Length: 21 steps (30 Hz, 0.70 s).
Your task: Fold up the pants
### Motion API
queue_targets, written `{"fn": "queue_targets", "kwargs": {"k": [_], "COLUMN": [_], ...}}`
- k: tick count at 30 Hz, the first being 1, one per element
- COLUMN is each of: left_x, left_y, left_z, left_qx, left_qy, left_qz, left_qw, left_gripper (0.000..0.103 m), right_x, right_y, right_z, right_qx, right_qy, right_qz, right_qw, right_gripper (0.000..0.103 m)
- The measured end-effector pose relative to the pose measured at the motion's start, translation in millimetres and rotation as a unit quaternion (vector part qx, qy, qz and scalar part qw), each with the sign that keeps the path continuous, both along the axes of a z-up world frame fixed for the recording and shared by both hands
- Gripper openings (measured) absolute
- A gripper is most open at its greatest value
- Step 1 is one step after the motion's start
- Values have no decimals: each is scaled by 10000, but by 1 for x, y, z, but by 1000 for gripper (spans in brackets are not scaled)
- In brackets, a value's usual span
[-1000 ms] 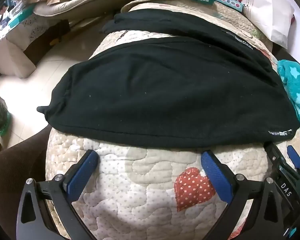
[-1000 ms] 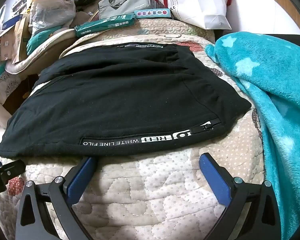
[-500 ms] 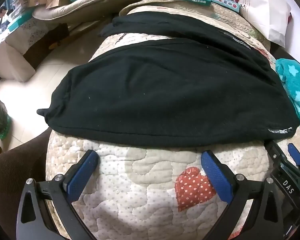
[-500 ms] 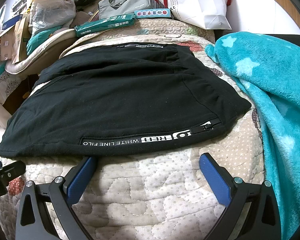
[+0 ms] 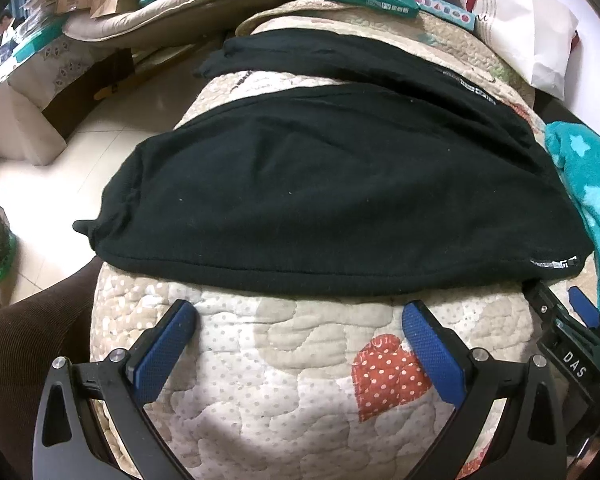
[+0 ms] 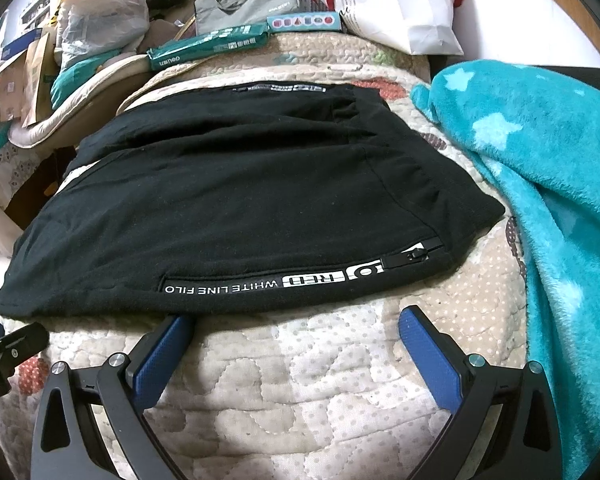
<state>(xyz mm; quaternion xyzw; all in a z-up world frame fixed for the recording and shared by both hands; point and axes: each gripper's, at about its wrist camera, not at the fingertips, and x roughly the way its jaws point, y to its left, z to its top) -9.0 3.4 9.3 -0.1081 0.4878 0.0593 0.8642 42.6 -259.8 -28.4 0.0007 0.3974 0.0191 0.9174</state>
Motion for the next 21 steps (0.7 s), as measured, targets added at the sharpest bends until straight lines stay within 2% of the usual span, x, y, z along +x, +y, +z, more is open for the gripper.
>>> {"fn": "queue_targets", "kwargs": {"k": [3, 7, 9, 12, 15, 18, 21], "left_x": [-7, -21, -29, -42, -61, -79, -90], "left_y": [11, 24, 28, 29, 28, 29, 28], "left_z": [11, 41, 60, 96, 138, 184, 218], "left_qx": [22, -2, 152, 559, 991, 1234, 1326], "left_qy": [-108, -492, -744, -1279, -1958, -2625, -2948], "left_qz": [209, 492, 591, 787, 1025, 1207, 1151], "left_qw": [9997, 9976, 9954, 9871, 9702, 9494, 9393], "left_gripper": [103, 103, 103, 103, 103, 103, 103], "right_x": [6, 17, 20, 18, 3, -14, -32], "right_y": [-3, 3, 2, 0, -1, 1, -1], "right_z": [3, 5, 6, 13, 31, 63, 100], "right_qx": [93, -169, -146, -136, -66, -126, -79], "right_qy": [308, 776, 952, 1105, 772, 92, -746], "right_qz": [-8, 67, 108, 173, 267, 379, 378], "right_qw": [9995, 9968, 9953, 9936, 9966, 9992, 9965], "right_gripper": [103, 103, 103, 103, 103, 103, 103]}}
